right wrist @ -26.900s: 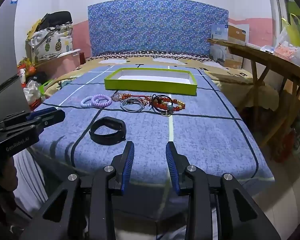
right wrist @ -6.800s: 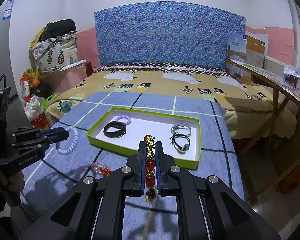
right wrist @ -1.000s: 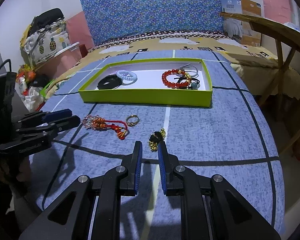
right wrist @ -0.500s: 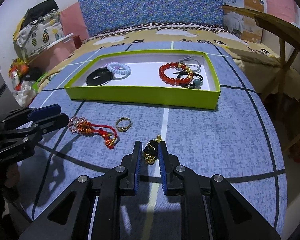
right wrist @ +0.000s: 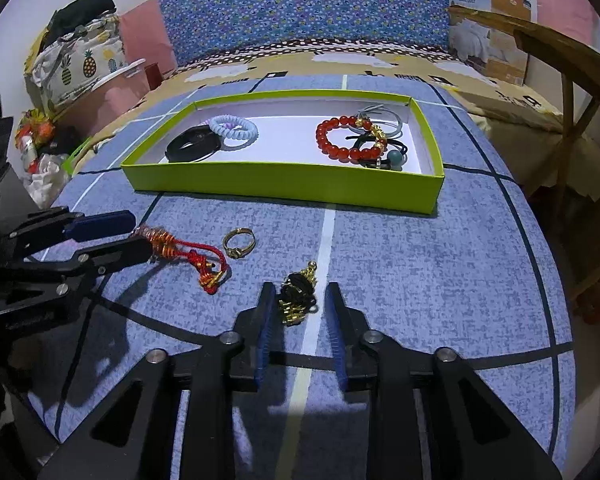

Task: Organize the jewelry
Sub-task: 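Grasp the red tassel keychain with the left tool while the right tool holds the gold charm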

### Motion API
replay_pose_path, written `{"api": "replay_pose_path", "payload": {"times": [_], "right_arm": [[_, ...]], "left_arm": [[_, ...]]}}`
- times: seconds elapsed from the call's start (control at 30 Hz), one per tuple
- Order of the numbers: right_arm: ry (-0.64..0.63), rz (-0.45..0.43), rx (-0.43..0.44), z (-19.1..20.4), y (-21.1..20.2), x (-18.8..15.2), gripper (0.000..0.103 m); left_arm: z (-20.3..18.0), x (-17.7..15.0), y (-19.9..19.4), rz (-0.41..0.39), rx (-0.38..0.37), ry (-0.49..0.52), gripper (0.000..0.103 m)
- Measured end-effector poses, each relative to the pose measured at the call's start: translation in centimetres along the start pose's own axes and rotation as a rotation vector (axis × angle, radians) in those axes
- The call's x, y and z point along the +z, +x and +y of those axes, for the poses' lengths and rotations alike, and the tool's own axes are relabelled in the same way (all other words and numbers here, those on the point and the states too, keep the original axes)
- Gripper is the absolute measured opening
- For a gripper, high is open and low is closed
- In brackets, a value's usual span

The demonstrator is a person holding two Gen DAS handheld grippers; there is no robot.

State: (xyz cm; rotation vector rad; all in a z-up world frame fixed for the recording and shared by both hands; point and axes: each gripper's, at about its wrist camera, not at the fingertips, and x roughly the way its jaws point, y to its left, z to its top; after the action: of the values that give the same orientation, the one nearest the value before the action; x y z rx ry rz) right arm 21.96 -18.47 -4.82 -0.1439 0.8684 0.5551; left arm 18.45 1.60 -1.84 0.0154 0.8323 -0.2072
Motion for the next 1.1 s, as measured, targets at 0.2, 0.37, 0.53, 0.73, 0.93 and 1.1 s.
{"api": "replay_pose_path", "payload": {"times": [0.2,0.37,0.53,0.73,0.93,1.1], "right_arm": [[-0.008,-0.001,0.011,-0.1,-0.1,-0.1,0.019],[-0.005,-0.003,0.018,-0.2,-0.1,-0.1,0.019],[-0.005,-0.004,0.018,-0.2,-0.1,-0.1,0.019],[0.003,-0.003,0.021,-0.4,-0.3,-0.2,0.019],[0.013,-0.002,0.019,-0.8,-0.8,-0.7,0.019],[0.025,-0.006,0.019,-1.4,-1.1,-1.0,0.019]], "left_arm": [[1.7,-0.2,-0.1,0.007,-0.005,-0.045,0.041],[2.4,-0.4,0.2,0.026,0.024,-0.068,0.041],[2.5,-0.4,-0.5,-0.004,0.069,-0.077,0.041],[0.5,-0.1,-0.5,-0.001,-0.029,-0.075,0.041],[-0.6,0.4,0.7,0.049,-0.156,-0.188,0.041],[-1.2,1.0,1.6,0.073,-0.148,-0.266,0.041]]}}
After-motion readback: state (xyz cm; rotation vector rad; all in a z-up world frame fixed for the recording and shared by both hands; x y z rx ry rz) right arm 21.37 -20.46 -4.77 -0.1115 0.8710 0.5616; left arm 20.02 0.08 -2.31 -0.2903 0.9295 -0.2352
